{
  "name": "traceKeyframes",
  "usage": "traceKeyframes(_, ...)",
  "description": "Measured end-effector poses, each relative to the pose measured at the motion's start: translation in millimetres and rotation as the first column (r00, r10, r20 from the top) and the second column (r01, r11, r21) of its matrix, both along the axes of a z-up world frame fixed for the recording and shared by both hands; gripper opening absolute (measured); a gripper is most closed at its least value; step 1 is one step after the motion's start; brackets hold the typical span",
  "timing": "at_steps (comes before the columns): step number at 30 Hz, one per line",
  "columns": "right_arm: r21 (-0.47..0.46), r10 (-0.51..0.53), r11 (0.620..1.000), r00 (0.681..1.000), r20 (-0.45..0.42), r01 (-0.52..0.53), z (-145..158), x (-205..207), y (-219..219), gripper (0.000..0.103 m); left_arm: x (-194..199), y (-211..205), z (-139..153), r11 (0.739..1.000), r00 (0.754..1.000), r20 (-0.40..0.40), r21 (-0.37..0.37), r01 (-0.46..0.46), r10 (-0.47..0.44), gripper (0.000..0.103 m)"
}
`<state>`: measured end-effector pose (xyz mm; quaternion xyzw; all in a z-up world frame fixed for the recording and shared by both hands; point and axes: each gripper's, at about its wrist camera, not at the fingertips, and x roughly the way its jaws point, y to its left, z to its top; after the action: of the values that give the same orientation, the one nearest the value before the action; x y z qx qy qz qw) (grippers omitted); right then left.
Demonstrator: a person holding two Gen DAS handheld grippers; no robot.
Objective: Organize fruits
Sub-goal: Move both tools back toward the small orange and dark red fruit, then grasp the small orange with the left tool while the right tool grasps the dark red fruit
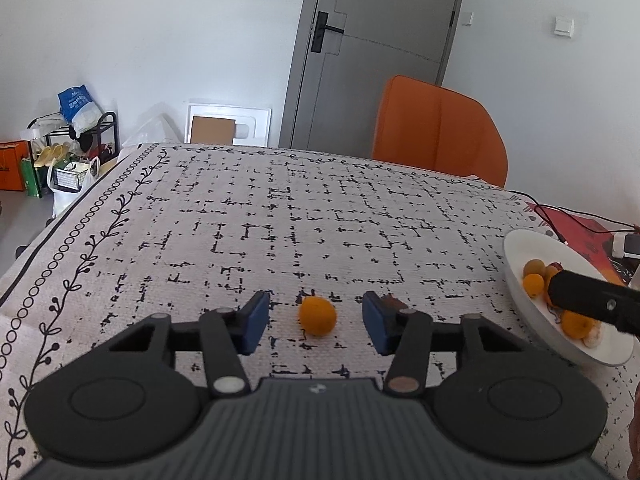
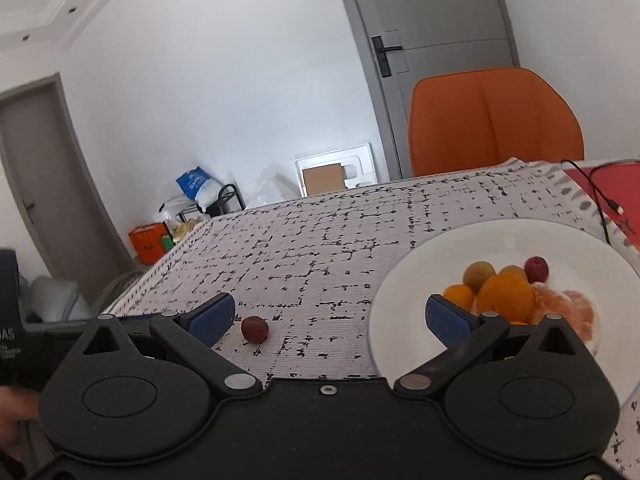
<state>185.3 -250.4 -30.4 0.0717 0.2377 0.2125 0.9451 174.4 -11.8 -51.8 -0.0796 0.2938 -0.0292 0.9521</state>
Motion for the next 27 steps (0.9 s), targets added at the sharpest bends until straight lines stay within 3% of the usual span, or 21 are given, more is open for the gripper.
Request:
traceKeyframes(6,-0.027,0.048,0.999,0.999,0.006,-0.048,0.0,0.7,14.7,0.101,8.7,-0.2,-6.9,1.0,1.0,-0.02,-0.016,0.0,0.0,0.042)
traceKeyframes(9,-0.03,0.059,0.998,0.998,-0.004,-0.059,0.0,2.4,19.3,0.092,12.6,-3.2,-9.7,1.0,1.0,-0.026,-0.016,0.008,-0.008,0.038)
traceKeyframes(13,-0.035,0.064,0.997,0.998,-0.007,-0.064,-1.6,3.1,22.4,0.082,18.8,-3.0,-15.6,1.0,0.999,-0.047,-0.02,0.003,-0.004,0.021)
traceKeyframes(27,-0.053,0.11,0.992,0.993,-0.05,-0.113,-9.5,12.2,41.9,0.055,5.7,9.0,-6.2,0.999,1.0,-0.02,-0.035,-0.018,0.017,0.021)
